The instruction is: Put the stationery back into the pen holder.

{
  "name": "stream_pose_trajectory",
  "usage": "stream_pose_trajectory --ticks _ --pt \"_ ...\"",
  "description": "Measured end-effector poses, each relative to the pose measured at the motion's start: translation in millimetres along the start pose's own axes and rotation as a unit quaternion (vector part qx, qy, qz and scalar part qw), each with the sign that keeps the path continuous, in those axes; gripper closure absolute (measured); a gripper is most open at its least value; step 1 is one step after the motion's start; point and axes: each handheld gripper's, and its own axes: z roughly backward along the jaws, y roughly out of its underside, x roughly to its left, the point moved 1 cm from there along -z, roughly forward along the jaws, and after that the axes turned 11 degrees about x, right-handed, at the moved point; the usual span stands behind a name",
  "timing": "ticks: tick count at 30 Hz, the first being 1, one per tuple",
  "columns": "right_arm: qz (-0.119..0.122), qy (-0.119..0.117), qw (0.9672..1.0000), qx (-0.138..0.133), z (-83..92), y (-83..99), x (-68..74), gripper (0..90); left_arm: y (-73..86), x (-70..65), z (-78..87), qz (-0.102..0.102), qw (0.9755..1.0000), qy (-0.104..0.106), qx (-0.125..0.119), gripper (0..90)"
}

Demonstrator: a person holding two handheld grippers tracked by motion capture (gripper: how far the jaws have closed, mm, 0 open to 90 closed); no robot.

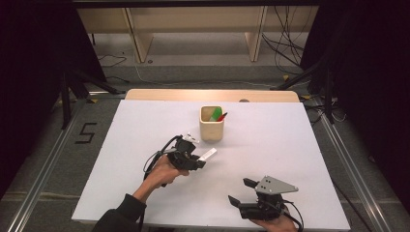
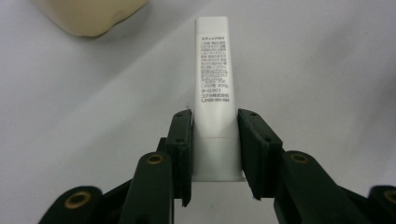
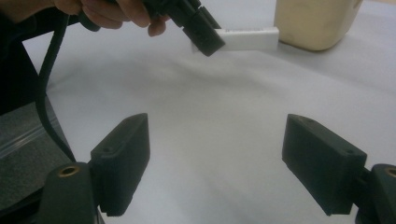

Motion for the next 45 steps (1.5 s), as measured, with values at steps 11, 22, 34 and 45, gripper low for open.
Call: stream_pose_trajectory --ticks 11,22,34,45 --pt "0.064 0.046 0.9968 -0.016 1.6 -4.1 12.8 23.9 6.0 -18.7 8.3 -0.045 0.9977 0.04 0.032 66.8" --pt "0.238 0.15 0.9594 -0.016 -12.8 -8.5 48.8 22.9 18.0 -40.9 24.3 -0.094 0.9923 0.066 0.045 66.8" --pt "0.39 0.275 0.8786 0.017 -40.4 -6.0 76.4 26.2 23.9 -51.3 29.2 -0.113 0.9893 0.074 0.055 66.8" --pt "0.454 0.323 0.8294 0.036 -55.4 -6.2 83.0 36.0 24.2 -57.7 27.2 -0.12 0.9877 0.076 0.065 66.8"
